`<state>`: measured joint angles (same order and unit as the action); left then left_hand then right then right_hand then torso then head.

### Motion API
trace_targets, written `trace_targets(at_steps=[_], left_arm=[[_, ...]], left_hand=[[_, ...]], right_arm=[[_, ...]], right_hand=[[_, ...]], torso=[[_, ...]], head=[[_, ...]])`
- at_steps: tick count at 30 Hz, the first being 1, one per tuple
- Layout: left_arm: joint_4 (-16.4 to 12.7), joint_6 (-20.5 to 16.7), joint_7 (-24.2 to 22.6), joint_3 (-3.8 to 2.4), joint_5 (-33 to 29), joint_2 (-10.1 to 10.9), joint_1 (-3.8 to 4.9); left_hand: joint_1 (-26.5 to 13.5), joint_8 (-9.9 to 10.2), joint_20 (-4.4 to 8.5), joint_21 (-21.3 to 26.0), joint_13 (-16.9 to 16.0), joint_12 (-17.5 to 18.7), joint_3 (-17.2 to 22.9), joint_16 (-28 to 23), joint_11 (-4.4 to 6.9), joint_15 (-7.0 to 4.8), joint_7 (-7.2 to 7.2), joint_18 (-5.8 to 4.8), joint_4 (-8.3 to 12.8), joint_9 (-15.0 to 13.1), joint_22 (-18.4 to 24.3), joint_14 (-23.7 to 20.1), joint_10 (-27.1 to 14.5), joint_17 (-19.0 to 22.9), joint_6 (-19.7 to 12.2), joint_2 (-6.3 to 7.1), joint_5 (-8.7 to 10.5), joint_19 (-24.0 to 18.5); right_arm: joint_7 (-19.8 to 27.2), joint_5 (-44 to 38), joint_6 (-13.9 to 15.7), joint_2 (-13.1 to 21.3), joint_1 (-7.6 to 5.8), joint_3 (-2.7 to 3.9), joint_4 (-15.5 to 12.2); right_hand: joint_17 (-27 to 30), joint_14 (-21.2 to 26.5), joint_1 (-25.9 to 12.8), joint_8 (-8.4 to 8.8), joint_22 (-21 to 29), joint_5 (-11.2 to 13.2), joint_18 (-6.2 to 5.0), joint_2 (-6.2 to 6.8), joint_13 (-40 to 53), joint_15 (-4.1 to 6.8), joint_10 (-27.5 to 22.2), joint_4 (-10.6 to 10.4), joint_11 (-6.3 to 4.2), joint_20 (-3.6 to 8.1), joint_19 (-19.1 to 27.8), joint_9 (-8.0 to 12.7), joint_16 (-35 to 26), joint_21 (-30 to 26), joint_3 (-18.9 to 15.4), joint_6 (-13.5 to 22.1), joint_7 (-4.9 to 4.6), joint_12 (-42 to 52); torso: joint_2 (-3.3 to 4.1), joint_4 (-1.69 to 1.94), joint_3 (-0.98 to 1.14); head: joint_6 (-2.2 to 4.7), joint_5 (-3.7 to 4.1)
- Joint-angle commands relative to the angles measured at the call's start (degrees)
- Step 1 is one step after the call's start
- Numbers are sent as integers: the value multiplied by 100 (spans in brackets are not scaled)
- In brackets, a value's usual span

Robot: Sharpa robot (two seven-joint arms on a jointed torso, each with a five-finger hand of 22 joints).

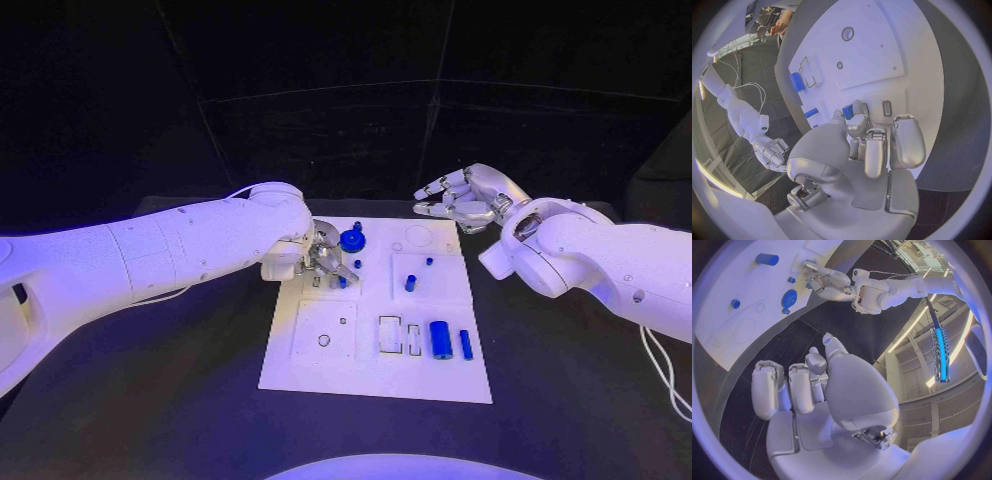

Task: Assemble the parts on the task board

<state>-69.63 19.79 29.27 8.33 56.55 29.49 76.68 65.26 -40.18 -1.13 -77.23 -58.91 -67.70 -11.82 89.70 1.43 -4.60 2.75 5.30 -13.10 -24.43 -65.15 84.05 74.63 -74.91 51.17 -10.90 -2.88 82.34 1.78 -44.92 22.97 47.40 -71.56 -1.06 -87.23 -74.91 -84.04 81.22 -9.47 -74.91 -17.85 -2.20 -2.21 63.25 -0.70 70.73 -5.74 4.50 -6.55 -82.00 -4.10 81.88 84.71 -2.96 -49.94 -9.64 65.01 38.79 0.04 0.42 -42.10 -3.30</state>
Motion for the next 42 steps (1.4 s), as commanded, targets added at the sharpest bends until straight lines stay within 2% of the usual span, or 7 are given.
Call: trace_targets(at_steps=[1, 13, 19, 25, 33, 42], left_arm=[[-12, -80, 3, 1, -48, 17, 8], [-26, -153, -7, 0, -56, 43, 8], [-22, -175, -12, 0, -56, 57, 9], [-2, -185, -13, 0, -56, 64, 9], [2, -191, -16, -1, -56, 63, 9], [-16, -205, -23, -2, -56, 55, 9]], left_hand=[[53, -22, -2, -26, -5, -26, 19, 30, -4, -41, 0, -71, 24, -9, -8, 595, 28, -1509, -54, -6, 9, -9], [79, -38, -2, -31, -8, -29, 33, 30, -4, -41, 0, -71, 62, -21, -17, 595, 27, -1509, -64, 10, 10, -11], [-39, -92, -3, -42, -3, -28, -71, 30, -2, -41, -3, -72, 39, -54, -35, 595, 21, -1509, -63, 158, 11, -18], [-113, -113, -3, -46, -5, -31, -126, 30, 0, -42, -6, -72, 8, -68, -41, 595, 20, -1509, -73, 206, 12, -23], [-106, -117, -3, -42, -1, -29, -125, 30, 0, -43, -8, -70, 15, -71, -33, 595, 18, -1509, -75, 208, 10, -27], [42, -150, 0, -42, 5, -25, -32, 30, 4, -47, -11, -68, 136, -94, -35, 595, 10, -1509, -103, 148, 9, -38]], right_arm=[[10, 2, -82, -13, -13, 3, 13], [1, 1, -122, -59, -12, 3, 57], [-7, -40, -122, -69, -12, 3, 68], [-12, -51, -129, -83, -12, 3, 80], [-13, -53, -148, -96, -12, 3, 91], [-23, -54, -178, -119, -11, 2, 110]], right_hand=[[-324, -317, 4, -31, -337, -31, -57, -69, 1, 46, -28, 10, 15, -2, 36, 8, -32, -32, -31, 28, -18, -6], [-324, -317, -4, -33, -332, -36, -58, -74, 3, 45, -25, 2, 15, -3, 39, 8, -33, -35, -36, 28, -19, -2], [-324, -317, -4, -33, -332, -36, -58, -74, 3, 45, -25, 2, 15, -3, 39, 8, -33, -35, -36, 28, -19, -2], [-335, -320, -10, -34, -336, -38, -57, -77, 10, 45, -19, -4, 16, -3, 36, 9, -25, -33, -39, 29, -19, 6], [-335, -320, -10, -34, -336, -38, -57, -77, 10, 45, -19, -4, 16, -3, 36, 9, -25, -33, -39, 29, -19, 6], [-331, -319, -14, -36, -337, -41, -57, -80, 12, 45, -16, -9, 16, -3, 35, 10, -29, -33, -43, 30, -19, 10]], torso=[[7, 6, -2], [0, -3, -3], [-3, 2, 1], [-2, 3, 0], [2, -3, -3], [2, 2, 1]], head=[[-17, 3], [-43, -4], [-39, 5], [-41, 1], [-42, 12], [-41, 38]])
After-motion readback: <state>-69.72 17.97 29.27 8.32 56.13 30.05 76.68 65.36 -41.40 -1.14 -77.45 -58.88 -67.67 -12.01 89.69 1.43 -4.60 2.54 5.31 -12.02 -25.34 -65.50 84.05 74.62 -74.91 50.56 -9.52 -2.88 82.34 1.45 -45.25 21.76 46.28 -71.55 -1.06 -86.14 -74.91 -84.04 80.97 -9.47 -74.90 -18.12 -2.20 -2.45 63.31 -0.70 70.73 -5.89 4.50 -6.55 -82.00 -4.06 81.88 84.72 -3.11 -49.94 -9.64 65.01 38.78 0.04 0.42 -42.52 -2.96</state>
